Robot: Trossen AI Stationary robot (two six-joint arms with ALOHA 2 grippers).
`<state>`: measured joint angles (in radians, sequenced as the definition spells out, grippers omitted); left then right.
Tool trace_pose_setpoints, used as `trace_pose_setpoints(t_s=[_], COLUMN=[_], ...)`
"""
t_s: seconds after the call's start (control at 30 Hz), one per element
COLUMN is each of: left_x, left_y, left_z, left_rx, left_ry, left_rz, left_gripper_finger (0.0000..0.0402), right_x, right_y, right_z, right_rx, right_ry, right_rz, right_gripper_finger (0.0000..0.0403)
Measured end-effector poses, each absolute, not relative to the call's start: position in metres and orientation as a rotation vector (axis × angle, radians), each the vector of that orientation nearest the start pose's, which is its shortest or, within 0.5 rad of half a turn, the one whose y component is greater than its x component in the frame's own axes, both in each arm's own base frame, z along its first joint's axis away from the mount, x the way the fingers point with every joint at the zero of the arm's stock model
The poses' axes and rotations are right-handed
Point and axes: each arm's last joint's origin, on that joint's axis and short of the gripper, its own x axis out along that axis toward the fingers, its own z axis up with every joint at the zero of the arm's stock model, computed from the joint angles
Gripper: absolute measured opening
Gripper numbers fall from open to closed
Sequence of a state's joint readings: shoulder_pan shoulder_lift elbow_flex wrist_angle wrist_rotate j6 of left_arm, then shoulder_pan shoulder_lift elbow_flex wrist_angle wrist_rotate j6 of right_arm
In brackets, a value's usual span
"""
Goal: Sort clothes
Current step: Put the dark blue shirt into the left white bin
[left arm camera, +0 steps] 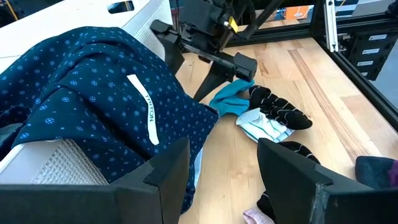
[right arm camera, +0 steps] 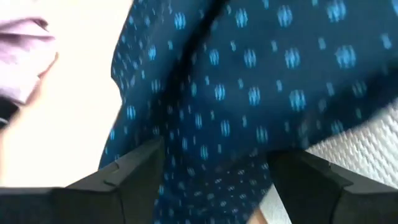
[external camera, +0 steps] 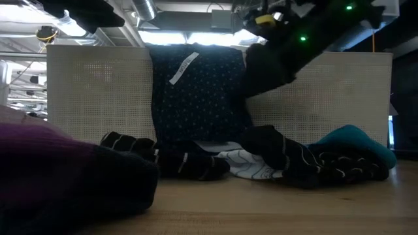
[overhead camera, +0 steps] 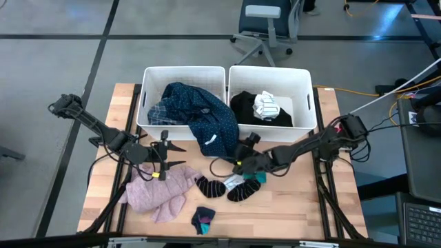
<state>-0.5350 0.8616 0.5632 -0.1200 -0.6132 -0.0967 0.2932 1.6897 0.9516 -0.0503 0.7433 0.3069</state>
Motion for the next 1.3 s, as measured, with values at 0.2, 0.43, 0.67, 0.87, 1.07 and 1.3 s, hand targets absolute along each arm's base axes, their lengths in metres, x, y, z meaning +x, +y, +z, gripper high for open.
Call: trace_pose_setpoints(t_s=[0.2, 0.43, 0.67, 0.87, 1.07, 1.3], left_x=[0.166, 0.166, 0.166, 0.166, 0.166, 0.166], left_y=[-0.079, -0.079, -0.079, -0.079, -0.079, -0.079], left_z=[0.252, 0.252, 0.252, 0.252, 0.252, 0.252], left_rx=[0.131, 0.131, 0.128, 0.128, 0.128, 0.129], left_ry=[0.346, 0.346, 0.343, 0.343, 0.343, 0.343], left_rz=[0.094, 0.094, 0.094, 0.094, 0.094, 0.094], left_gripper_finger=[0.018, 0.018, 0.018, 0.018, 0.018, 0.018], right_x=[0.341, 0.36, 0.37, 0.374, 0.376, 0.38], right_y=[0.067, 0.069, 0.068, 0.054, 0.051, 0.055], right_z=[0.182, 0.173, 0.168, 0.168, 0.169, 0.177], right_rx=[-0.097, -0.093, -0.1, -0.056, -0.046, -0.145], right_ry=[0.545, 0.455, 0.362, 0.337, 0.335, 0.327], right_rz=[-0.503, -0.374, -0.401, -0.416, -0.382, -0.385], right_gripper_finger=[0.028, 0.028, 0.028, 0.0279, 0.0194, 0.0015])
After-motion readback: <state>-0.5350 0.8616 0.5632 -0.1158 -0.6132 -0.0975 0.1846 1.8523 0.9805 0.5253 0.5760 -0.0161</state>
